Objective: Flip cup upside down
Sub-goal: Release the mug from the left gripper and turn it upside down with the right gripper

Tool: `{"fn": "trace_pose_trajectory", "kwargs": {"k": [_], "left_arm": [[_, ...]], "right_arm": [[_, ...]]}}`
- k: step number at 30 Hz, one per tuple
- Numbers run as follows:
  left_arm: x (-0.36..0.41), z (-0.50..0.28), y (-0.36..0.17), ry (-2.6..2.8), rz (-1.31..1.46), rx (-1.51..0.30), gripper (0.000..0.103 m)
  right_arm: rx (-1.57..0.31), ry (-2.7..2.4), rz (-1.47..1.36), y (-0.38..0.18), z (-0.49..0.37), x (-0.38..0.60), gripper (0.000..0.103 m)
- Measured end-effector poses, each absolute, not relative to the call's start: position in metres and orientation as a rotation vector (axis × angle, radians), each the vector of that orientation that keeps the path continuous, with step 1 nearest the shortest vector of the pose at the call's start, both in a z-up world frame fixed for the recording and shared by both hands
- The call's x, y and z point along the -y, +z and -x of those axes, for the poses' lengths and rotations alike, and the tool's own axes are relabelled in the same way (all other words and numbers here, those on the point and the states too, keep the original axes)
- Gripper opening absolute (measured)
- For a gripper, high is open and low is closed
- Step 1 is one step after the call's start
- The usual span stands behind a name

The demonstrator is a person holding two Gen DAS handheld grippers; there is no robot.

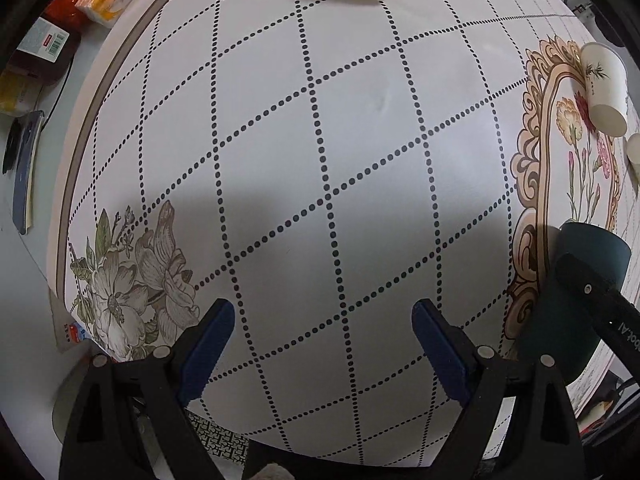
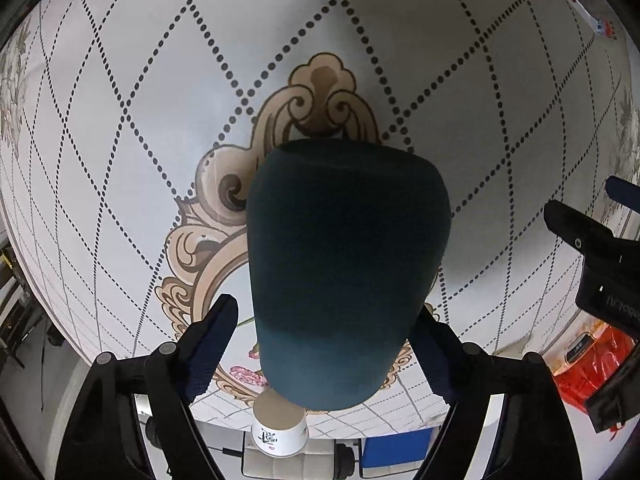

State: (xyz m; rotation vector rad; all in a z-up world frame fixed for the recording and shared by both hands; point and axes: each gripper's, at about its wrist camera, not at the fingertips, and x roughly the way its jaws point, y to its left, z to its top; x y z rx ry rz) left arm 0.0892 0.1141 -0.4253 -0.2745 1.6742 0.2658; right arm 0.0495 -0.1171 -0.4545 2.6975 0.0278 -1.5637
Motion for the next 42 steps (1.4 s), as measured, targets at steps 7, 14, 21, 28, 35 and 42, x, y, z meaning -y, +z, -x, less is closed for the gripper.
{"fn": "trace_pose_trajectory", "kwargs": {"k": [7, 14, 21, 28, 35, 42], "left_arm": [[-0.105, -0.100, -0.426, 0.256, 0.258, -1.678, 0.091], [-0.097, -0.107, -0.427, 0.253, 0.248, -1.680, 0.091], [-0.102, -0.104, -0.430, 0.248, 0.242, -1.678, 0.091], [-0.105, -0.104, -0.426, 0.247, 0.229, -1.674, 0.091], [-0.101, -0.108, -0.421, 0.239, 0.202, -1.667, 0.091], [-0.094, -0.113, -0.415, 0.222, 0.176, -1.660, 0.091]], "right_arm": [[-0.010, -1.587, -2.710, -0.463, -0.054, 0.114, 0.075], [0.017, -1.594, -2.729, -0.473, -0.065, 0.102, 0.072], [0.035, -1.608, -2.747, -0.479, -0.062, 0.104, 0.072], [0.097, -1.641, -2.788, -0.477, -0.063, 0.093, 0.072], [0.228, -1.677, -2.853, -0.475, -0.065, 0.073, 0.072], [0.592, -1.705, -2.912, -0.474, -0.071, 0.055, 0.072]]}}
